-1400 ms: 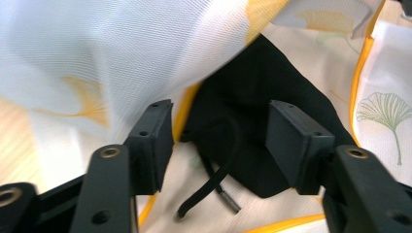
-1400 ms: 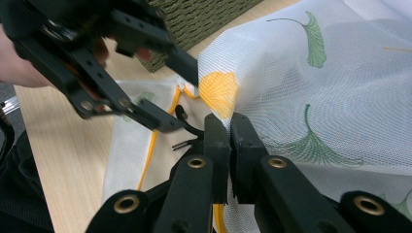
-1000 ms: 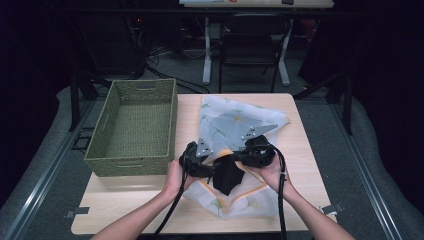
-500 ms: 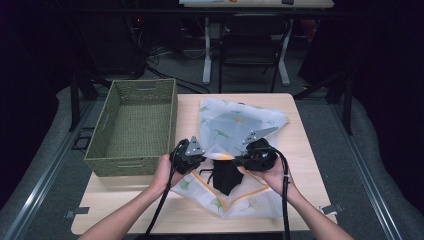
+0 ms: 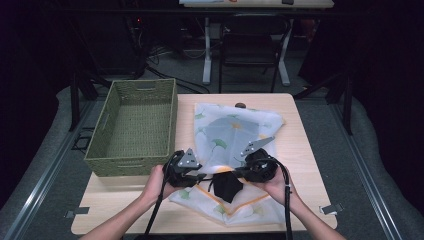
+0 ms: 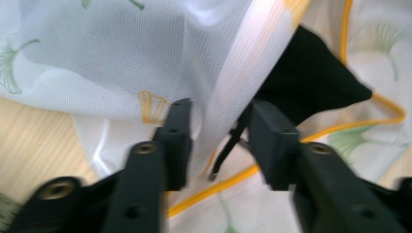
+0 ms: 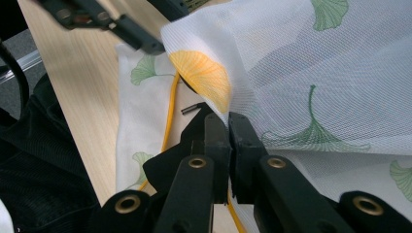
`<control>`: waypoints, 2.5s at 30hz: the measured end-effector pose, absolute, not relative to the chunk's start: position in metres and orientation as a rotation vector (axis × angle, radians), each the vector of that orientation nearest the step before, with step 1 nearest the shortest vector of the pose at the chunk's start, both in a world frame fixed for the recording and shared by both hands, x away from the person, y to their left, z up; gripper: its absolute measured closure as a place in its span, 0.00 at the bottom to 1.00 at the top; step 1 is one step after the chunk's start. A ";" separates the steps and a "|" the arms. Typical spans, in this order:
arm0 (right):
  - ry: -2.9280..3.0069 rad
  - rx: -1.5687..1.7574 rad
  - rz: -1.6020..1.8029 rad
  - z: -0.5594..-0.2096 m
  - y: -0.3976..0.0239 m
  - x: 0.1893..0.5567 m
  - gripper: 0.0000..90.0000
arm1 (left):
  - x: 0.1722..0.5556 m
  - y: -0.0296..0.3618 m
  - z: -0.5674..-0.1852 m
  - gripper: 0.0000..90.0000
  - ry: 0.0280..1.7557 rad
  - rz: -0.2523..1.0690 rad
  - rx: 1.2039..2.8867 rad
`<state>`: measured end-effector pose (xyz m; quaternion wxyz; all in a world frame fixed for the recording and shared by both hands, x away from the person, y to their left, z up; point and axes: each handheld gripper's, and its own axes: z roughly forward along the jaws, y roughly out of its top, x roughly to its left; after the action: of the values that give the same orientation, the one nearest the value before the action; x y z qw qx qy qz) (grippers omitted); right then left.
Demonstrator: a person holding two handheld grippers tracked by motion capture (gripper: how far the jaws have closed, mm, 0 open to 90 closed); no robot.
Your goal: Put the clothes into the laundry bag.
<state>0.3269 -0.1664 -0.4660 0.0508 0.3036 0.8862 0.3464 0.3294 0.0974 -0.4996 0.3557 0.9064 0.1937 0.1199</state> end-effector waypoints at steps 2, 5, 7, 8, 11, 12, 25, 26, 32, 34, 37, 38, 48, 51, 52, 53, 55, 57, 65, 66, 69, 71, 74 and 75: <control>2.706 0.923 1.051 -0.468 -0.166 0.327 0.98 | 0.324 0.096 -0.501 0.55 0.511 0.327 2.345; 2.726 0.915 1.029 -0.469 -0.164 0.327 0.98 | 0.317 0.091 -0.504 0.52 0.509 0.425 2.339; 2.735 0.902 1.015 -0.469 -0.163 0.326 0.98 | 0.317 0.087 -0.509 0.61 0.487 0.439 2.342; 2.739 0.899 1.007 -0.469 -0.162 0.325 0.98 | 0.317 0.084 -0.513 0.69 0.470 0.444 2.353; 2.741 0.899 0.994 -0.469 -0.162 0.322 0.97 | 0.317 0.080 -0.517 0.92 0.423 0.432 2.387; 2.740 0.897 0.991 -0.470 -0.163 0.321 0.97 | 0.317 0.080 -0.519 0.96 0.406 0.424 2.394; 2.871 0.868 0.806 -0.502 -0.157 0.305 0.98 | 0.308 0.080 -0.544 0.99 0.322 0.277 2.539; 2.880 0.861 0.791 -0.506 -0.155 0.306 0.98 | 0.308 0.079 -0.548 0.99 0.334 0.273 2.548; 2.893 0.863 0.617 -0.541 -0.146 0.326 0.98 | 0.316 0.073 -0.560 0.98 0.403 0.260 2.566; 2.864 0.867 0.597 -0.545 -0.146 0.334 0.98 | 0.319 0.072 -0.560 0.98 0.421 0.277 2.562; 2.803 0.858 0.579 -0.548 -0.144 0.346 0.99 | 0.328 0.070 -0.561 0.98 0.476 0.327 2.554; 2.784 0.854 0.576 -0.549 -0.143 0.349 0.99 | 0.331 0.069 -0.561 0.98 0.498 0.331 2.545; 2.727 0.889 0.671 -0.540 -0.146 0.375 0.99 | 0.347 0.075 -0.551 0.85 0.616 0.386 2.411; 2.716 0.911 0.741 -0.526 -0.153 0.367 0.99 | 0.333 0.072 -0.537 0.73 0.591 0.380 2.332; 2.706 0.924 0.752 -0.523 -0.154 0.364 0.99 | 0.326 0.068 -0.534 0.72 0.578 0.346 2.299; 2.698 0.922 0.767 -0.519 -0.156 0.362 0.99 | 0.322 0.065 -0.533 0.70 0.564 0.344 2.286; 2.684 0.942 0.802 -0.513 -0.159 0.360 0.99 | 0.312 0.052 -0.535 0.69 0.543 0.301 2.280; 2.675 0.956 0.811 -0.512 -0.159 0.360 0.99 | 0.307 0.043 -0.538 0.69 0.527 0.296 2.278; 2.666 0.998 0.854 -0.508 -0.155 0.358 0.99 | 0.327 0.016 -0.562 0.63 0.661 0.306 2.306; 2.671 1.006 0.857 -0.509 -0.155 0.358 0.99 | 0.330 0.014 -0.565 0.64 0.678 0.300 2.301; 2.673 1.009 0.874 -0.509 -0.157 0.358 0.99 | 0.332 0.008 -0.572 0.72 0.673 0.309 2.304; 2.671 1.021 0.886 -0.508 -0.158 0.356 0.99 | 0.333 0.005 -0.575 0.84 0.671 0.336 2.313; 2.681 1.032 0.904 -0.506 -0.159 0.354 0.99 | 0.335 0.002 -0.577 0.95 0.683 0.371 2.296; 2.679 1.031 0.911 -0.505 -0.160 0.354 0.99 | 0.335 0.002 -0.577 0.96 0.689 0.389 2.285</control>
<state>0.3535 -0.1596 -0.5048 0.0648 0.3418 0.8876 0.3020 0.3354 0.0020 -0.5769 0.3541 0.8837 0.2665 0.1505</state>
